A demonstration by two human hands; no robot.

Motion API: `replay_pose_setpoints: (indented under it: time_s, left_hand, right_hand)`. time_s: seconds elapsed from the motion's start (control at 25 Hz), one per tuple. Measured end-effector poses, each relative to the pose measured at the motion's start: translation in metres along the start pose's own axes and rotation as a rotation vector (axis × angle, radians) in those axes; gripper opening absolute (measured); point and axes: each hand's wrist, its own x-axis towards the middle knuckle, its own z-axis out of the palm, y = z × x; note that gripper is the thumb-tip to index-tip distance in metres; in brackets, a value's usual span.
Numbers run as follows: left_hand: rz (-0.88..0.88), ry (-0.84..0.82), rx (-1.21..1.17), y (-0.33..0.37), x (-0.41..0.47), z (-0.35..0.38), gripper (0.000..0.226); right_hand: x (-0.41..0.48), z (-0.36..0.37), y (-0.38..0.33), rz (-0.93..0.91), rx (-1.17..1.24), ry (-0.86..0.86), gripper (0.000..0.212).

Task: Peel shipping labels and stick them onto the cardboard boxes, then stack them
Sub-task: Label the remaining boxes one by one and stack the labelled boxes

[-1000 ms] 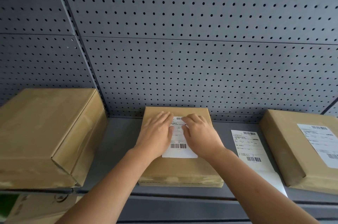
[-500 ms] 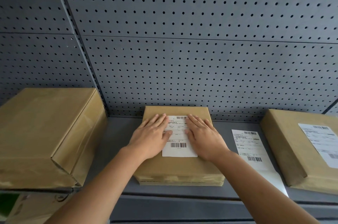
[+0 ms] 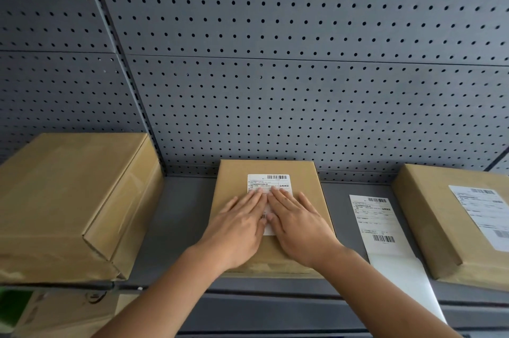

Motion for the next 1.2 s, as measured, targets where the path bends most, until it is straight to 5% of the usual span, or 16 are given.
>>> replay_pose_setpoints:
  time_s: [0.36, 0.8, 1.2]
  left_hand:
    - [-0.095, -0.038, 0.003, -0.010, -0.011, -0.006, 0.061]
    - [0.041, -0.047, 0.029, 0.026, -0.062, 0.001, 0.077]
    - [-0.246, -0.008, -0.079, -0.024, -0.088, 0.000, 0.063]
  right_hand:
    - [-0.018, -0.006, 0.026, 0.124, 0.039, 0.023, 0.085]
    - [-0.067, 0.015, -0.019, -0.039, -0.085, 0.115, 0.056]
    - [-0.096, 0.005, 0.027, 0.156, 0.031, 0.102, 0.080]
